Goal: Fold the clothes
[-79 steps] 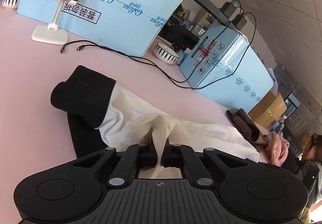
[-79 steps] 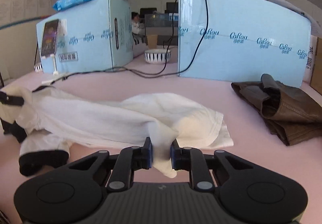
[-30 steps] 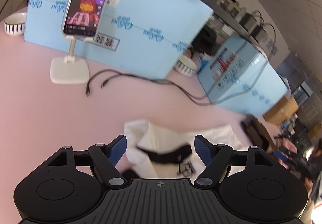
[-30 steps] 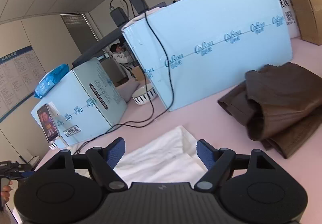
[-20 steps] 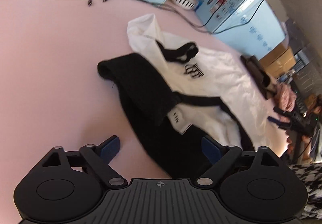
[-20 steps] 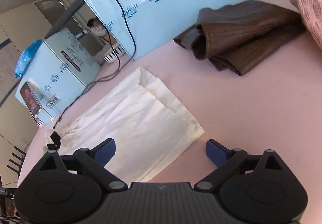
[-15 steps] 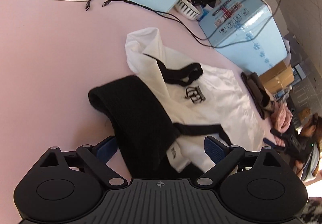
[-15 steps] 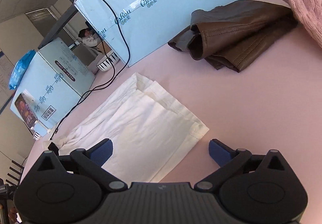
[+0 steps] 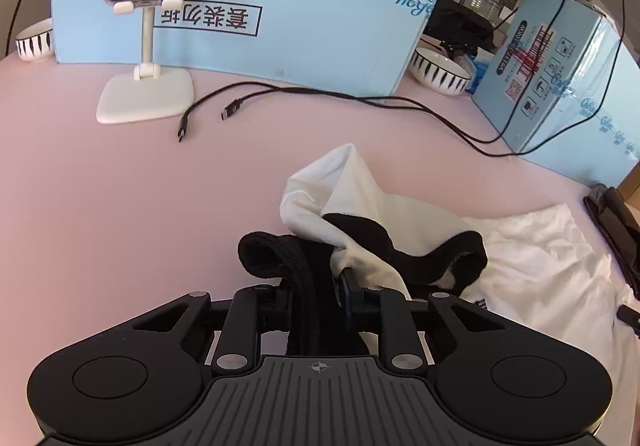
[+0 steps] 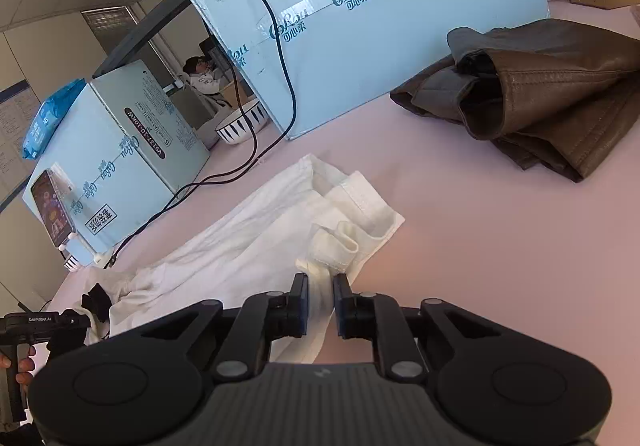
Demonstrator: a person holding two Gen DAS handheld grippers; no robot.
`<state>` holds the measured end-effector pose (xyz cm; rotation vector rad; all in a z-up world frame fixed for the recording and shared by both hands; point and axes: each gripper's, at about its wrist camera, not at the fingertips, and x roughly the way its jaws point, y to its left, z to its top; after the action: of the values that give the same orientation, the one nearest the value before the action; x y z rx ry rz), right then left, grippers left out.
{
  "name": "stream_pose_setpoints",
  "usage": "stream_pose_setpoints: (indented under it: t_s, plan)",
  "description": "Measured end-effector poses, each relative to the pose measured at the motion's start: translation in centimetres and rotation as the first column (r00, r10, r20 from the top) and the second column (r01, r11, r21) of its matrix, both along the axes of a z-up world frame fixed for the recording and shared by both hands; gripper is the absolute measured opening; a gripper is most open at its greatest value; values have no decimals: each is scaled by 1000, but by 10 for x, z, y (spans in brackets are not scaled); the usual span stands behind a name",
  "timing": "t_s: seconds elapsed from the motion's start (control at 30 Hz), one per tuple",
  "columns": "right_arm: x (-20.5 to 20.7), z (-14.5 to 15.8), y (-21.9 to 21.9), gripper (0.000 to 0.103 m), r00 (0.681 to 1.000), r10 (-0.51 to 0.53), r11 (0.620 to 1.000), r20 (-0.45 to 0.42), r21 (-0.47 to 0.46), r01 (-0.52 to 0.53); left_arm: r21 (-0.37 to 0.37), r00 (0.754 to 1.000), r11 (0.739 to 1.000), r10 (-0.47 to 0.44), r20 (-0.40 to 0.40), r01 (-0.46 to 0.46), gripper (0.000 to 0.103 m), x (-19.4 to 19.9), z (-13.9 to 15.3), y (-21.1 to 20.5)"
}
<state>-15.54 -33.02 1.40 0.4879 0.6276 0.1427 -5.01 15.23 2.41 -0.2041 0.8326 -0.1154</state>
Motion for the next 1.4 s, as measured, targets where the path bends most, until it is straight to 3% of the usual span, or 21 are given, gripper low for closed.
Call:
stream_pose_setpoints:
  t_s: [0.1,0.23,0.27,0.33,0.37,0.4,0.47,0.53,0.63,0.7,0.8,0.83,0.97,1.03,1.1,1.2,1.27,1.3,1.33,1.37,1.4]
  plan:
    - [17,-1,9,11,999,-41,998,17,-45,41,22,997,997,67,41,-68,22,34,-5,2]
    - [30,-6,14,14,998,-62,998,24,-30,62,-205,975,959,213,70,-195,31,46,-20,23]
    - [31,-6,15,17,998,-56,998,24,-26,57,-234,978,954,203,53,-185,35,46,-18,28]
    - [30,-9,10,30,999,-37,999,37,19,36,-288,982,941,186,10,-176,43,46,-14,37]
    - [29,-11,7,46,999,-19,998,49,59,16,-337,980,921,195,-36,-195,56,44,-10,48]
    - [29,-13,4,60,998,0,995,62,102,-6,-393,973,891,217,-76,-229,62,37,-4,62]
    - [27,-16,-1,67,996,16,986,83,165,-30,-462,970,855,239,-52,-235,63,20,7,84]
    - [23,-16,-1,71,996,14,983,93,178,-31,-474,967,853,255,15,-218,66,-5,28,106]
    - [12,-13,3,84,995,35,987,96,153,-50,-462,936,856,325,135,-231,73,-77,59,136]
    - [-1,-12,6,91,994,52,988,100,140,-65,-475,956,869,241,169,-136,79,-110,59,142]
    - [-31,-11,9,96,983,153,973,104,159,-168,-477,993,878,22,117,37,82,-139,45,125]
    - [-40,-11,13,97,968,226,958,106,155,-240,-479,994,873,-59,94,98,82,-148,40,117]
    - [-79,-10,35,99,867,483,861,122,114,-496,-379,980,904,-171,106,199,84,-162,16,68]
    - [-90,-11,44,100,850,513,843,121,116,-525,-385,978,899,-190,82,207,84,-155,5,55]
    - [-93,-9,52,102,854,508,848,113,113,-519,-392,975,894,-217,49,219,84,-138,-9,38]
    - [-89,-7,64,102,858,503,848,100,132,-513,-313,973,922,-202,116,229,82,-126,-12,19]
    - [-86,-6,74,97,868,487,856,100,144,-497,-302,974,928,-187,126,217,79,-122,-11,14]
    - [-85,-6,79,80,871,481,860,100,137,-491,-292,973,930,-190,132,221,59,-119,-10,10]
    - [-82,-7,86,65,864,497,854,84,131,-504,-284,975,934,-188,120,216,46,-116,-10,10]
    - [-80,-9,94,38,851,522,842,61,124,-525,-276,976,938,-186,108,210,29,-114,-10,9]
    - [-78,-10,102,22,843,536,836,47,112,-537,-287,981,939,-170,95,190,21,-111,-8,17]
